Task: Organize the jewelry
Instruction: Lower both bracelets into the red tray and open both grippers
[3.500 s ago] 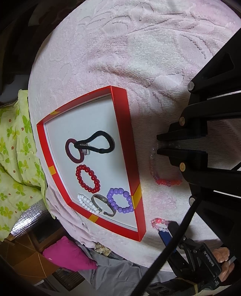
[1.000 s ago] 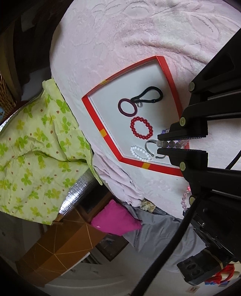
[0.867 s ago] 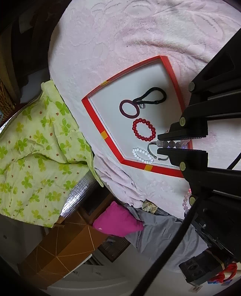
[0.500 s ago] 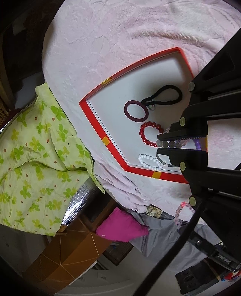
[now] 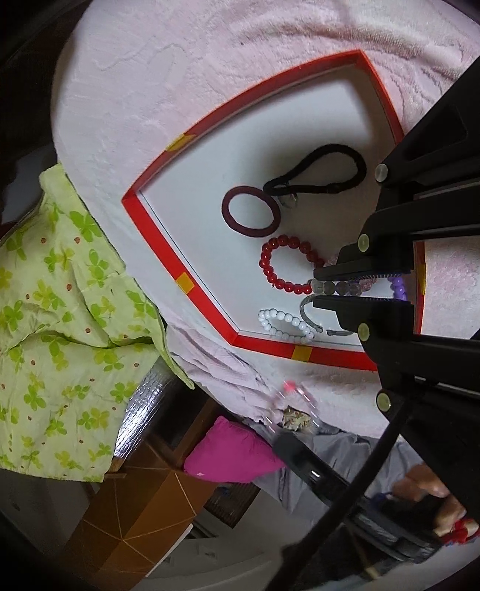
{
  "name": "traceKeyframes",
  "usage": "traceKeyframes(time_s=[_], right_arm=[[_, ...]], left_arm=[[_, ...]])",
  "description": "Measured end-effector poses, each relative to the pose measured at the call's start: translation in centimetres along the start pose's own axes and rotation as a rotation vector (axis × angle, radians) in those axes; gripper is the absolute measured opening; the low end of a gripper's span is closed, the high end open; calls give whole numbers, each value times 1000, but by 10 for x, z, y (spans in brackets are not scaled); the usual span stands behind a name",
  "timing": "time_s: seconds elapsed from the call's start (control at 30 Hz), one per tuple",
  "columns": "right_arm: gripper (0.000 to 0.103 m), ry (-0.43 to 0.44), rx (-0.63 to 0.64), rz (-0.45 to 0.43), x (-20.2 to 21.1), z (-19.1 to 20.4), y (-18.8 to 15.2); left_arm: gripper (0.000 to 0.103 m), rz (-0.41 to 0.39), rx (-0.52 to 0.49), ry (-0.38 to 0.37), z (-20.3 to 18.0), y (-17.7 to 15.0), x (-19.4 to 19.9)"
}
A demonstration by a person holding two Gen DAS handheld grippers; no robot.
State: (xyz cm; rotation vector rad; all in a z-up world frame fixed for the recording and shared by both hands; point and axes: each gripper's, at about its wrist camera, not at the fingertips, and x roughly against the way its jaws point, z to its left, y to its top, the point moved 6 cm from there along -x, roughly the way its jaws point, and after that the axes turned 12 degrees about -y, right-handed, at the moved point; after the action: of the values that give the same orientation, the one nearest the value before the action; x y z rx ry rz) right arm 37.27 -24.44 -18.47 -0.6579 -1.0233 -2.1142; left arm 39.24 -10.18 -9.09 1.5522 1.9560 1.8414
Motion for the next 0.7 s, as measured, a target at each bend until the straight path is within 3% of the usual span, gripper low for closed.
traceKeyframes(time_s=[0.27,0.7], right_arm=[[9,45,-42,30,-13,-2,2],[9,107,-86,66,-23,-10,5]], left_arm=[[8,91,18,16,12,12,-49],[8,157,60,6,16,17,-97]])
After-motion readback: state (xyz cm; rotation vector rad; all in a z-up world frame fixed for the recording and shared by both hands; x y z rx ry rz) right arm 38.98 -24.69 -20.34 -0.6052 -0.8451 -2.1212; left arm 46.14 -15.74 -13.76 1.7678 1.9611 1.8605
